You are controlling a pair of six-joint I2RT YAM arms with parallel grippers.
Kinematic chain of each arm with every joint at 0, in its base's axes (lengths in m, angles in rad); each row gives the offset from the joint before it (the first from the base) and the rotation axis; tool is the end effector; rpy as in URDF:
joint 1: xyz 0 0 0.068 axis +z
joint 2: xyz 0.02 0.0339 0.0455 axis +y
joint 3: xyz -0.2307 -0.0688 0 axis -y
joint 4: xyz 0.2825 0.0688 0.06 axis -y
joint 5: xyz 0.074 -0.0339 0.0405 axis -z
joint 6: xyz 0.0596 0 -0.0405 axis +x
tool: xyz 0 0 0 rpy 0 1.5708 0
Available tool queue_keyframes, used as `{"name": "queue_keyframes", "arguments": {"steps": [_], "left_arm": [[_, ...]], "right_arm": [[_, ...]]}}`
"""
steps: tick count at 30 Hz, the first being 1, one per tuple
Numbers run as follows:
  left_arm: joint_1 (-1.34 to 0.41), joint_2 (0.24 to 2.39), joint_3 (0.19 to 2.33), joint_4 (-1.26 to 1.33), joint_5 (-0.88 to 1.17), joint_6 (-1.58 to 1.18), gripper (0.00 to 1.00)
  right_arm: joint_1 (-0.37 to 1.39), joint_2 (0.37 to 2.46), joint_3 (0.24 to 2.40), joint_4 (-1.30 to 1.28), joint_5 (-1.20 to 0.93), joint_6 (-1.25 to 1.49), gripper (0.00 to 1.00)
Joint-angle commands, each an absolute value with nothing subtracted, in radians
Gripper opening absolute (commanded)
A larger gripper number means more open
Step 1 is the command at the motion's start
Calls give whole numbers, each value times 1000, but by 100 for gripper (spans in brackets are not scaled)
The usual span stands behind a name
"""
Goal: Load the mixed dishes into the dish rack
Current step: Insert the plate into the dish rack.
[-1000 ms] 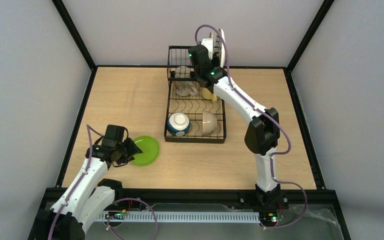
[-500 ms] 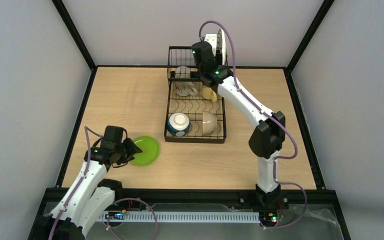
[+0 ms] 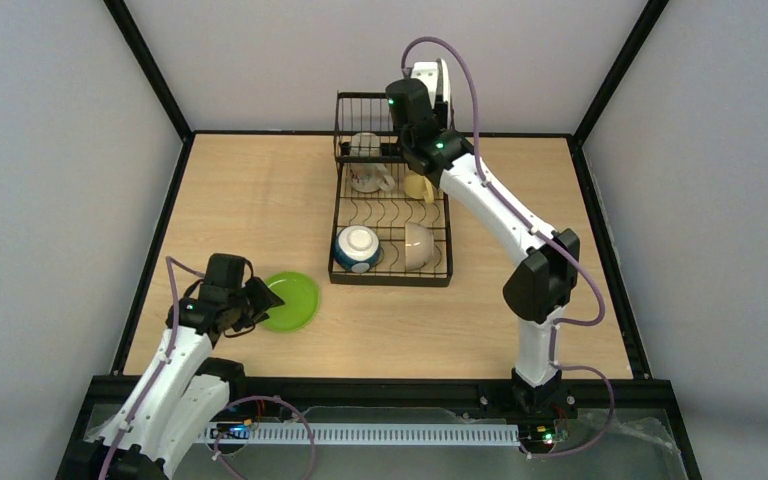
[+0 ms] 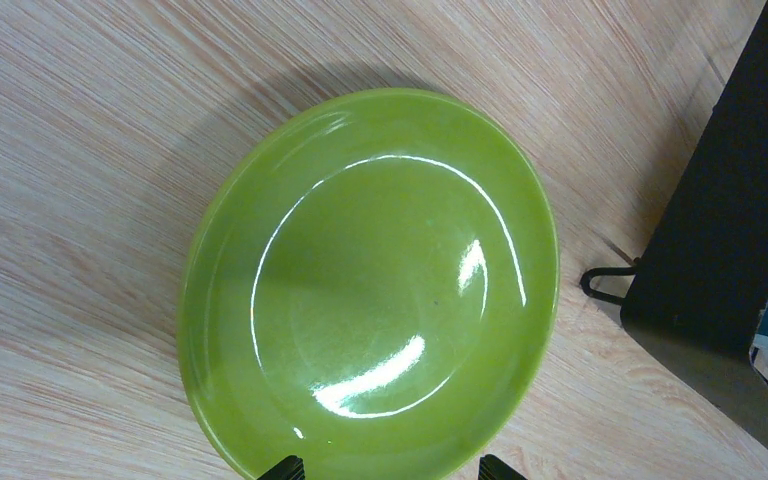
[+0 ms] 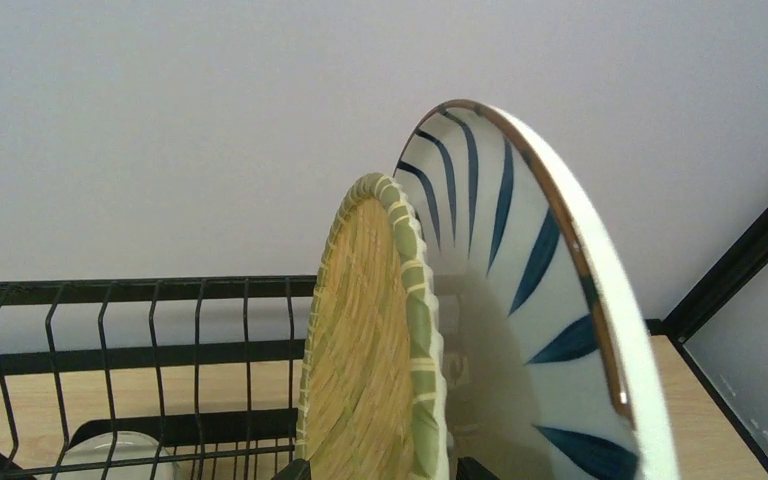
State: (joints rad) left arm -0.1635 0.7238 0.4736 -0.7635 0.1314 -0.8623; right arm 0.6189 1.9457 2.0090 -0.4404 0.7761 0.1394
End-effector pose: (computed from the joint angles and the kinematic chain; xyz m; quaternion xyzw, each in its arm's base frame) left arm 0.2020 -0.0412 0.1415 -0.3115 0.9076 -0.1896 0.2081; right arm 0.4241 0.2508 0.3630 0.0248 0.7942 -0.0982 0.5991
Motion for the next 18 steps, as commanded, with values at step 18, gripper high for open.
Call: {"name": "queue_keyframes", "arguments": {"steps": [18], "left_arm": [[-164, 694, 475, -802, 142, -876, 99]], "right_arm": [[696, 1829, 2003, -451, 898, 71, 82]]}}
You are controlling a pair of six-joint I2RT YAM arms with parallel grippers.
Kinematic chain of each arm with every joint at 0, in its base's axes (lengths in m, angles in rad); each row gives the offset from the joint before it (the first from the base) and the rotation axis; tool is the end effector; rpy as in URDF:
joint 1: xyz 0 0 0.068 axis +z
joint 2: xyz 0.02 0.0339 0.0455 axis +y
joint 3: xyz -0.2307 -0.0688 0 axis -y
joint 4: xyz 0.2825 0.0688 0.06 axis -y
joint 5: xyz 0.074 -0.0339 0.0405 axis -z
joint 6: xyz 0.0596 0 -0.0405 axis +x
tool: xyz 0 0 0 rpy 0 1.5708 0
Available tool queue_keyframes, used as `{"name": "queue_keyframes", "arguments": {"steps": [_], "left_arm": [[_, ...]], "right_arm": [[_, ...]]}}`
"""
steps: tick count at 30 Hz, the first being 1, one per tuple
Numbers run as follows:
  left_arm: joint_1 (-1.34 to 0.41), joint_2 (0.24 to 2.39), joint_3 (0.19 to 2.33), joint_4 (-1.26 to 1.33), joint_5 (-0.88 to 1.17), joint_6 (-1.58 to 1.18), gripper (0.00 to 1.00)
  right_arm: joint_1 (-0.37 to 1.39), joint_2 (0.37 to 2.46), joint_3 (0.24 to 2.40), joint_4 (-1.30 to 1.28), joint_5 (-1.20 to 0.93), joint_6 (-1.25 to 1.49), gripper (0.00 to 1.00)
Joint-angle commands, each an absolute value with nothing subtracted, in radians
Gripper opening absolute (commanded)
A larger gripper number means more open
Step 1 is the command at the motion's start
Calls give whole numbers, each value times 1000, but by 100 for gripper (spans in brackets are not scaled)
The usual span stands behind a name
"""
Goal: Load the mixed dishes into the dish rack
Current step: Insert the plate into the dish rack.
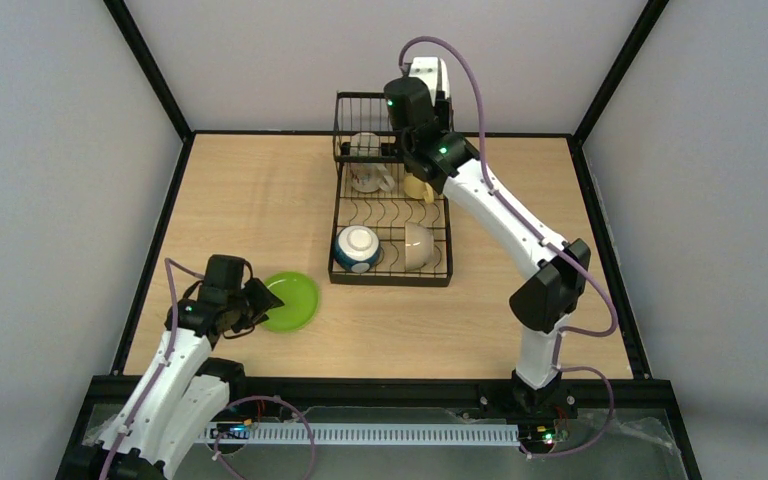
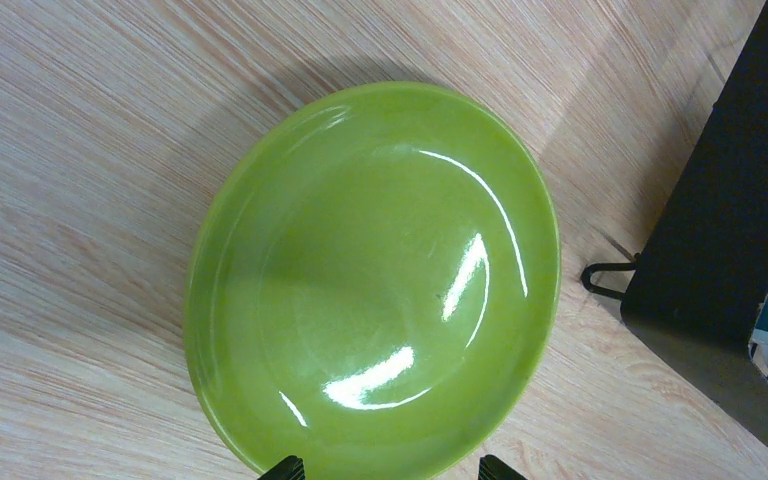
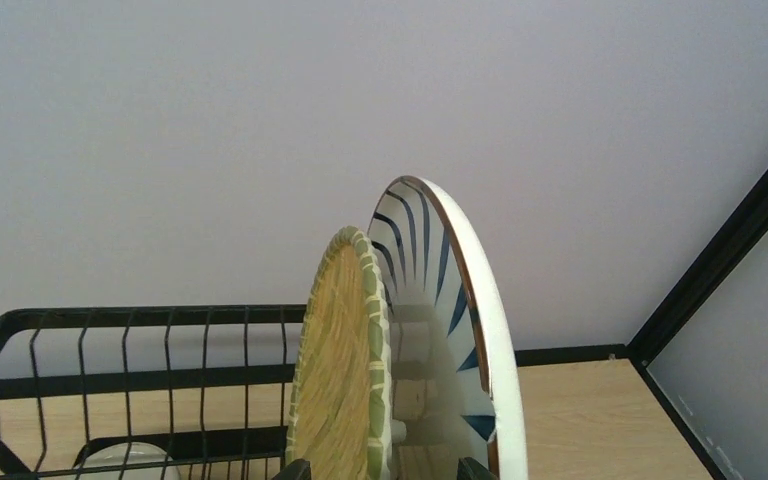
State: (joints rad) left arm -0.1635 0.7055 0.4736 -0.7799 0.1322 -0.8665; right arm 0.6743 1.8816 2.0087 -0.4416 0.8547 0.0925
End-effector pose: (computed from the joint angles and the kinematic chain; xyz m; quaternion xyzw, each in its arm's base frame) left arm 0.1997 -0.0409 0.1437 -0.3131 0.9067 -0.1908 0.2083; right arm 0.3958 0.2588 0.3935 0.0221 0.7753 -0.1109 0.6214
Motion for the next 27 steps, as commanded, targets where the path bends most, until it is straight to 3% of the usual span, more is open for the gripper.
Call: {"name": "queue_keyframes", "arguments": {"steps": [1, 17, 27], "left_arm": [[-165, 693, 475, -803, 141, -878, 99], [-164, 747, 655, -947, 18, -799, 99], [-165, 805, 674, -1058, -67, -758, 99]], "right_arm": [[701, 1825, 2003, -454, 900, 69, 82], [914, 1673, 1911, -483, 925, 62, 82], [1014, 1582, 1821, -677, 600, 259, 79]]}}
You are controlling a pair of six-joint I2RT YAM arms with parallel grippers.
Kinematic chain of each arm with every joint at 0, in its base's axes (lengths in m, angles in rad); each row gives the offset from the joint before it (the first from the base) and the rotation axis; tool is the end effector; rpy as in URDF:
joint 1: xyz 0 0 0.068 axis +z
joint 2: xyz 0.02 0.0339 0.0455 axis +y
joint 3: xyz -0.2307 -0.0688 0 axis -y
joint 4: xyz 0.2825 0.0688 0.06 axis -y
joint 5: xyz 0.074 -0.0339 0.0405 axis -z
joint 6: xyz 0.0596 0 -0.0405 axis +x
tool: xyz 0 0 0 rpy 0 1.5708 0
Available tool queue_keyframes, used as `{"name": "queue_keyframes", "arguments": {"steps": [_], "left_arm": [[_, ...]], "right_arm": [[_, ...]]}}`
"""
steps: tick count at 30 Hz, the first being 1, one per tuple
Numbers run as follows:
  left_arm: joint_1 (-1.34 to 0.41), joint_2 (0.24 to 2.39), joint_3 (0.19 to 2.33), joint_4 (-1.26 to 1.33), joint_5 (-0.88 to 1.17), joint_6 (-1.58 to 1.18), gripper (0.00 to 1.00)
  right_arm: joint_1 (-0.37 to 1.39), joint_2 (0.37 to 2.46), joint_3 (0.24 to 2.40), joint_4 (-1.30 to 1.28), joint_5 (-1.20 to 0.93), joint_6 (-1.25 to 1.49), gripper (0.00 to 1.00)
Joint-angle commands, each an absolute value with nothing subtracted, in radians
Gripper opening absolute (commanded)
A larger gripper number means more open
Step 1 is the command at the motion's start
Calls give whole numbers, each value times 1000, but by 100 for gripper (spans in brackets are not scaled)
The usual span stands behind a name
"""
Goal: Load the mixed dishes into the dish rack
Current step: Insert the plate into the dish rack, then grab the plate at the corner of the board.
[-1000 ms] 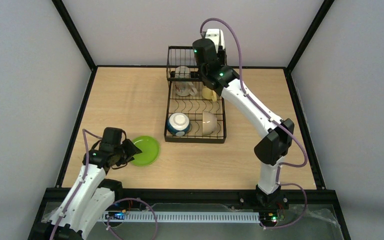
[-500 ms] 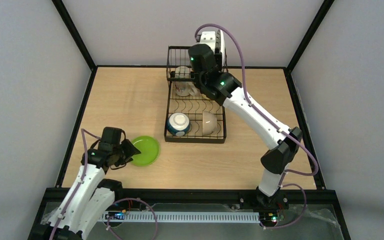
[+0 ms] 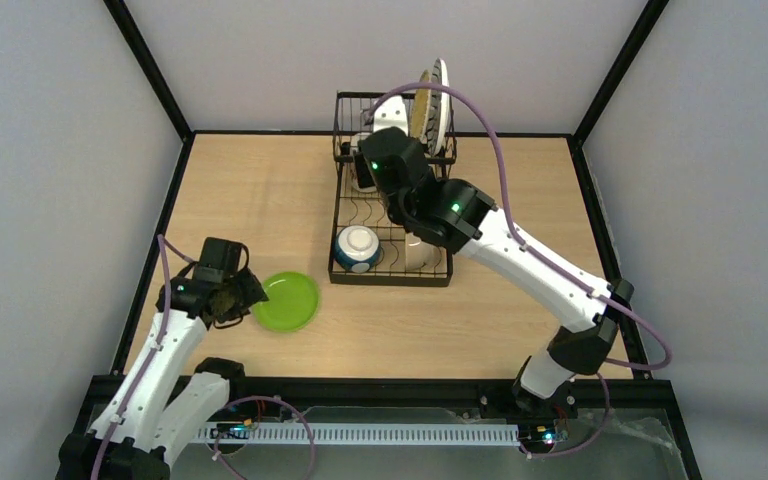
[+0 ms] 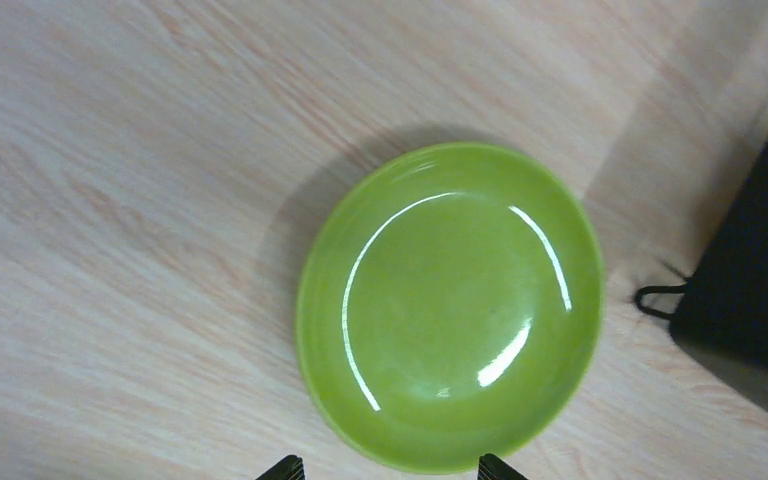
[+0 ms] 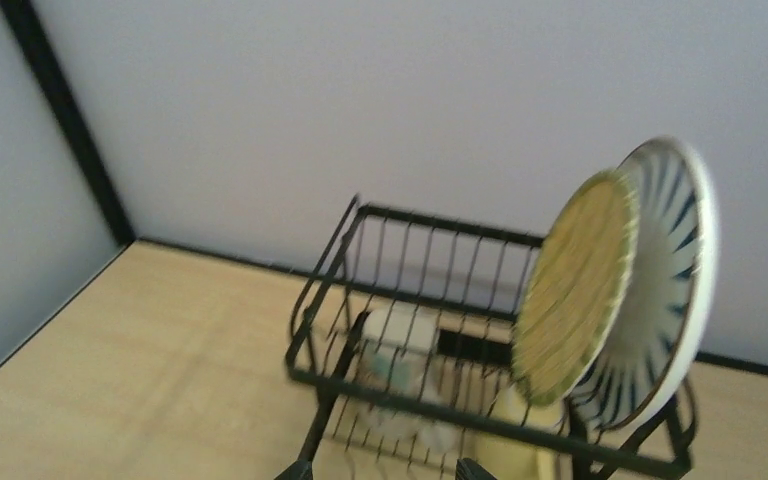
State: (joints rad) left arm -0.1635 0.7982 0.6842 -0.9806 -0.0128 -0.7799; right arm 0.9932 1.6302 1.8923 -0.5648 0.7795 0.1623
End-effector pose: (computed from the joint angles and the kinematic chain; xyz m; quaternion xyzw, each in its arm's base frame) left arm 0.2051 -0.0331 0.1874 -0.2962 0.9255 -0.1016 0.2129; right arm 0.2547 0.3140 0.4402 -0.0948 0.7727 0.0429 0.6262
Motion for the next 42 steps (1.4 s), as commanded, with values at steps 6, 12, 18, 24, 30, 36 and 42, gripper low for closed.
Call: {"name": "queue_keyframes", "arguments": {"steps": [6, 12, 18, 24, 30, 36, 42], "left_arm": [[-164, 796, 650, -1076, -95, -793, 99], [-164, 787, 613, -1038, -87, -848, 99], [-164, 815, 600, -984, -80, -862, 99], [-164, 851, 607, -958, -85, -855, 99], [-166, 869, 600, -961, -102, -831, 99], [-174, 865, 582, -954, -120, -828, 99], [-197, 885, 559, -900, -127, -846, 99]], "right_arm": [[1024, 1485, 1620, -629, 265, 373, 75], [1023, 1425, 1417, -532, 58, 461, 73], [1024, 1409, 1209, -384, -91, 532, 72], [1024, 1424, 1043, -183, -213, 634, 72], [1023, 1465, 947, -26, -281, 744, 73], [1023, 1521, 871, 136, -302, 856, 73], [1042, 1591, 841, 235, -278, 901, 73]]}}
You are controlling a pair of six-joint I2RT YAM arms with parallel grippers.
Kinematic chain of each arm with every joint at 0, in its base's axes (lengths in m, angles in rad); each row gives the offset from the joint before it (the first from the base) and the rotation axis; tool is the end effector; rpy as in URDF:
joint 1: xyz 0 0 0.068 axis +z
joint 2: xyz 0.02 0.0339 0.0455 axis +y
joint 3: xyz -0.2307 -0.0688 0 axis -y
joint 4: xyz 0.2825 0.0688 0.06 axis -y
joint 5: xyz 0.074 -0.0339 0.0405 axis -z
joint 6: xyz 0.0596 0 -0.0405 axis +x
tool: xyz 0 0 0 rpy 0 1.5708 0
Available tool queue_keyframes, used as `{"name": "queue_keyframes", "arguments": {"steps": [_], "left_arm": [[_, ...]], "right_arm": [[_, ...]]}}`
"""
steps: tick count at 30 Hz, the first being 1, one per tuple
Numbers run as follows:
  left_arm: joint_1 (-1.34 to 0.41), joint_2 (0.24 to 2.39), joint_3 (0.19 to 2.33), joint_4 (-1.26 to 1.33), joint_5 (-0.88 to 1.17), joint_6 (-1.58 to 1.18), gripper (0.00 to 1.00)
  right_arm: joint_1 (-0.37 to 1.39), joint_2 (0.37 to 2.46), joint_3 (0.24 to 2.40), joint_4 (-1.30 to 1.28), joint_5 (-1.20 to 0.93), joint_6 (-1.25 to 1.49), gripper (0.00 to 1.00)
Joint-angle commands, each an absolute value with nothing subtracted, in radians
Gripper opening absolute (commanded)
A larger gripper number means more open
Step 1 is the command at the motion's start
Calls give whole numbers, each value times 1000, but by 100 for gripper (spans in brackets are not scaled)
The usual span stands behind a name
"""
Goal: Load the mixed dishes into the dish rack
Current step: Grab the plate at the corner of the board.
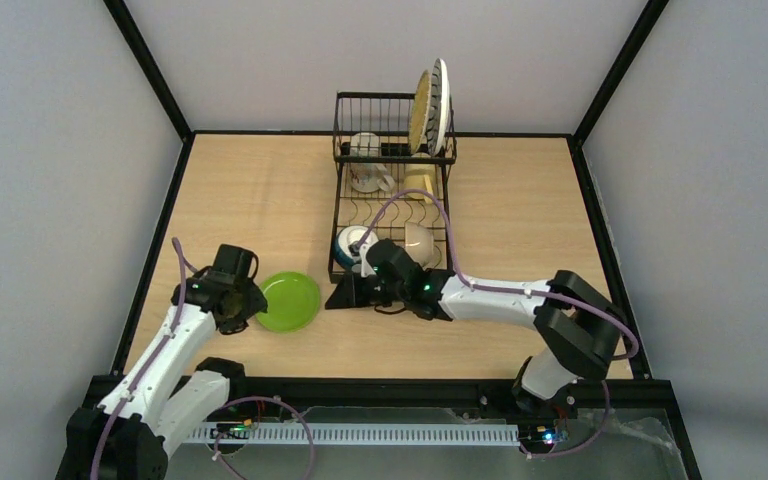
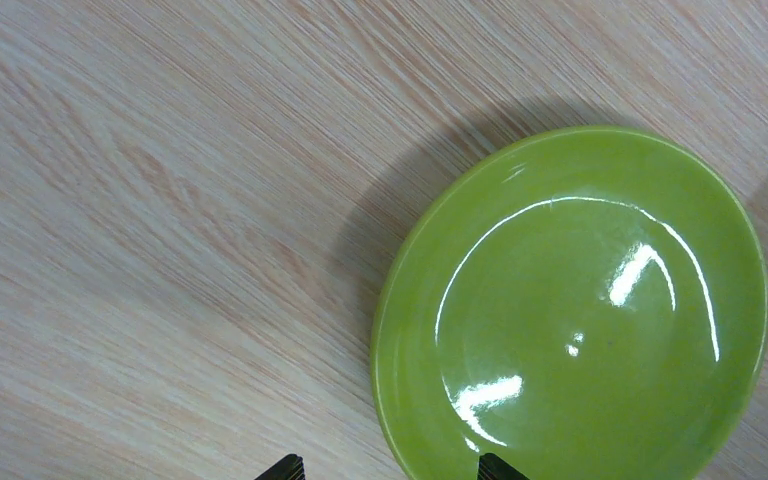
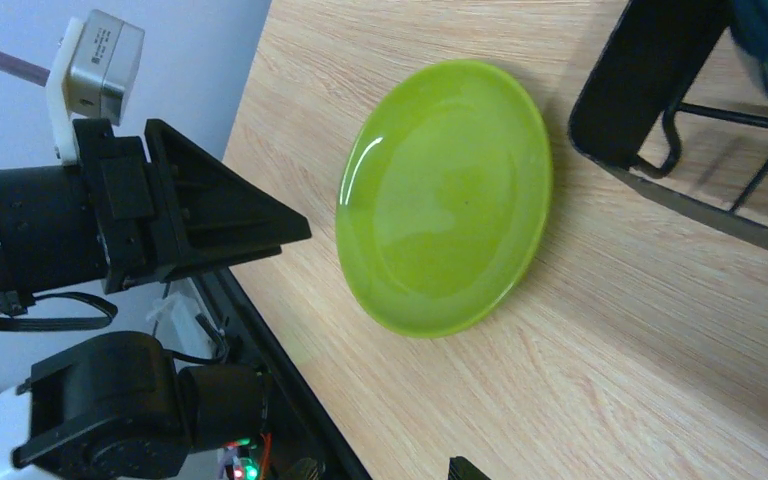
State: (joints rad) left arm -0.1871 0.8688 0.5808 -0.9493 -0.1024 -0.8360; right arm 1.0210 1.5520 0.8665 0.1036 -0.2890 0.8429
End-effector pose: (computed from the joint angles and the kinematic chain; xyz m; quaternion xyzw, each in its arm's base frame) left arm 0.2002 -0.0317 0.1410 -0.3220 0.9307 -0.0371 0.1692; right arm 0.1851 0.3345 0.1397 -0.1455 0.8615 0.4526 0.1783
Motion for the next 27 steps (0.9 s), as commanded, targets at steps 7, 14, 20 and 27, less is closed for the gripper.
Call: {"name": "queue_keyframes", "arguments": {"steps": [7, 14, 20, 27], "left_arm": [[-201, 903, 554, -864, -135, -859, 99], [-204, 912, 524, -834, -143, -879, 99], [-210, 903, 500, -806, -157, -904, 99], [-213, 897, 470, -775, -158, -918, 99]], "right_arm": [[1060, 1687, 812, 367, -256, 968, 73], [1065, 1765, 778, 480, -212, 1004, 73], [1065, 1835, 765, 593, -202, 1009, 73], [1065, 1901, 773, 661, -185, 1011, 78]]}}
